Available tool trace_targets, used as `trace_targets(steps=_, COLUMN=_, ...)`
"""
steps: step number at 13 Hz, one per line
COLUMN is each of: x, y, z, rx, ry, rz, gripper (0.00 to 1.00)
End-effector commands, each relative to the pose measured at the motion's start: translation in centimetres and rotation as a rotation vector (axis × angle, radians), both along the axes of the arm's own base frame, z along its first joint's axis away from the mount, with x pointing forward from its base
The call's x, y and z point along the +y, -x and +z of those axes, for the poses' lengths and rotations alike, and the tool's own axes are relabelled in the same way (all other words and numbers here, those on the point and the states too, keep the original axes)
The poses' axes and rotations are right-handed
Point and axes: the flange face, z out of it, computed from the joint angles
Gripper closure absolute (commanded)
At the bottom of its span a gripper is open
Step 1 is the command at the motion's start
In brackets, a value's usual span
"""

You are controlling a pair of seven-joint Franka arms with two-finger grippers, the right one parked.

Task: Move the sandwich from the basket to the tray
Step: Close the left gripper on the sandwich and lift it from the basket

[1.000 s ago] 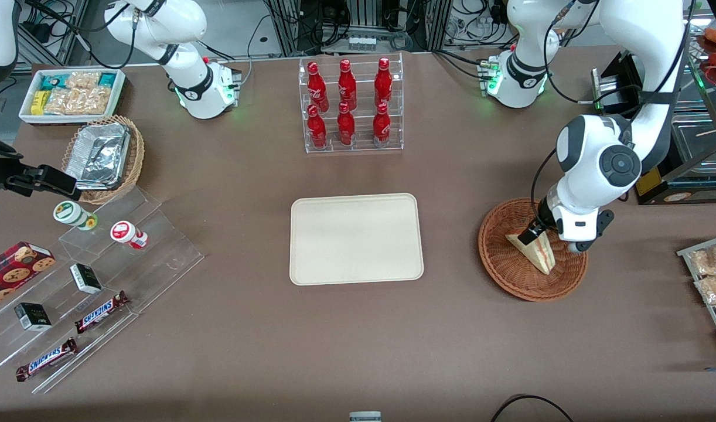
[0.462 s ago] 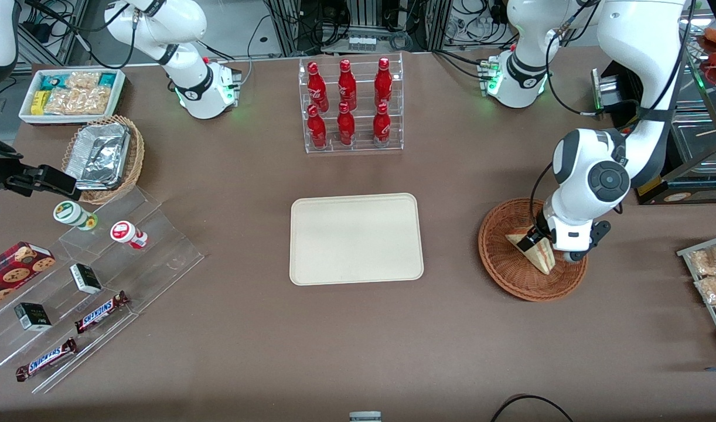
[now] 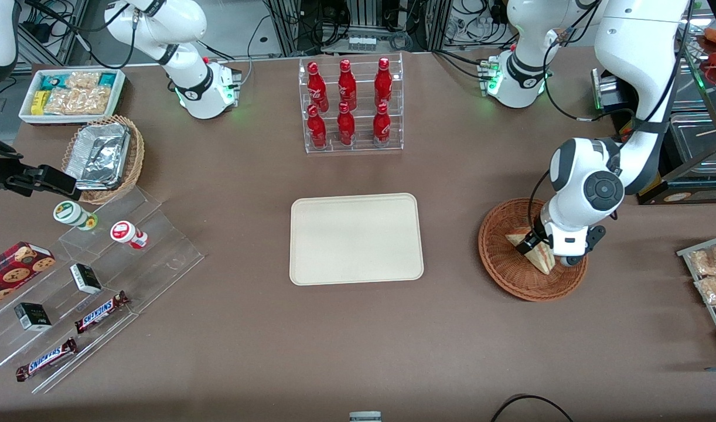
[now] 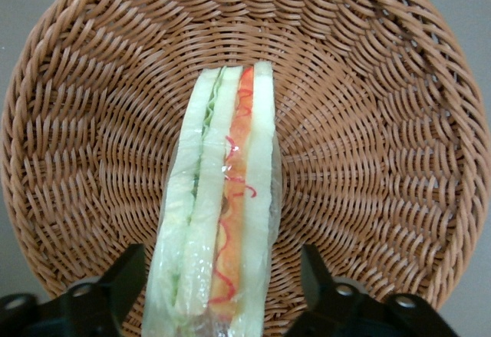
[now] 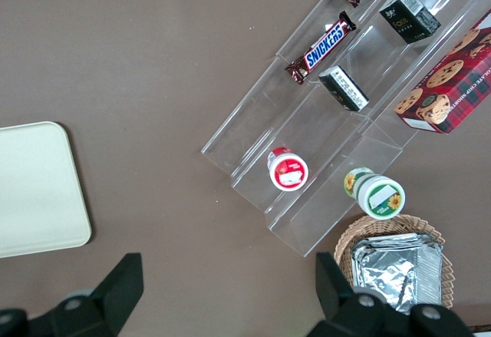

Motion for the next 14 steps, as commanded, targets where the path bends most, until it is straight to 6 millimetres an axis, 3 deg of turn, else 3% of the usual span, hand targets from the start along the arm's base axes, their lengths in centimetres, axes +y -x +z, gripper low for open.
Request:
trace_targets(steps=1, x=0.0, y=-0.3, z=0.5, rx=-0.009, ry=-0.013, rz=0.003, gripper=1.00)
trace_targets(steps=4, x=0.0, y=-0.6, z=2.1, rx=-0.015, ry=-0.015, rz=-0.023, gripper=1.00)
trace_targets(steps=9, x=-2.0, y=-3.1, z=8.1, rx=0.085, ry=-0.029, rz=-0.159, gripper=1.00)
trace_targets(steps=14, x=-10.0, y=-2.8, z=11.6, rx=0.105, ry=-0.013, rz=-0.425, gripper=1.00)
